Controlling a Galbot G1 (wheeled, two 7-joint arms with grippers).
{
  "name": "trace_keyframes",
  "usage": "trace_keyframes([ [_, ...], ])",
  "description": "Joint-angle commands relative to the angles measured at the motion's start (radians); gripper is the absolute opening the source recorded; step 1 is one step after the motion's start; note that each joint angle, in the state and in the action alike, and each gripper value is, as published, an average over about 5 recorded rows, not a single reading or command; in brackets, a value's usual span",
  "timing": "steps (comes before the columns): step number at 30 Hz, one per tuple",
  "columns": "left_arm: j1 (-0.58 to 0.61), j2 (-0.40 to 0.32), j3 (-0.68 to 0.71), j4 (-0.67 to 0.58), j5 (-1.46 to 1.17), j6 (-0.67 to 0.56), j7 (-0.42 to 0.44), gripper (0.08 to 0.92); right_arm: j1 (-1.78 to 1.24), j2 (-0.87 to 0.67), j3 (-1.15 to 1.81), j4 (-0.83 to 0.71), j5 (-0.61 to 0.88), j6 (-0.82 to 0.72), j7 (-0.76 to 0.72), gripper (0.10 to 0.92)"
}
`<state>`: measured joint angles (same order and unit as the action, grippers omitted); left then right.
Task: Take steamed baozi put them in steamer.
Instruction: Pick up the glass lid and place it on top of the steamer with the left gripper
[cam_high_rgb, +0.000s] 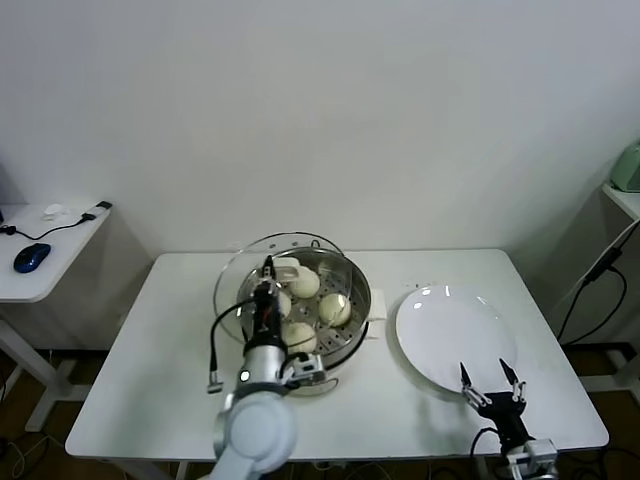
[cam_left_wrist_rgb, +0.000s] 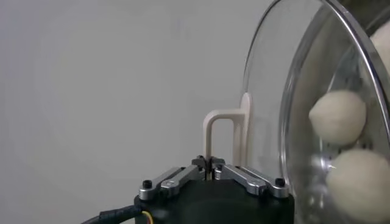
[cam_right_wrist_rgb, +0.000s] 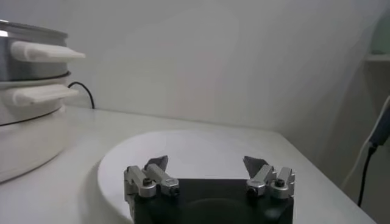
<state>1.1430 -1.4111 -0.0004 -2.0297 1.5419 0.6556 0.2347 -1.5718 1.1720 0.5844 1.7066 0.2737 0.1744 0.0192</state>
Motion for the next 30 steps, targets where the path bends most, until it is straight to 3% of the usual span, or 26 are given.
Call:
trace_keyframes([
  [1,-0.049,-0.076,0.095,0.053,0.058,0.036,0.03,0.131,-0.001,0.0,0.005,-0.01,0.004,0.005,0.0,0.823],
  [18,-0.043,-0.13,0.093,0.178,0.115,0.033,0.007,0.13,-0.003,0.023,0.029,-0.015,-0.011,0.023,0.006,0.823],
  [30,-0.047,-0.111,0.041,0.218,0.106,0.029,-0.02,0.131,-0.002,0.043,0.031,-0.02,-0.036,0.037,0.004,0.823],
])
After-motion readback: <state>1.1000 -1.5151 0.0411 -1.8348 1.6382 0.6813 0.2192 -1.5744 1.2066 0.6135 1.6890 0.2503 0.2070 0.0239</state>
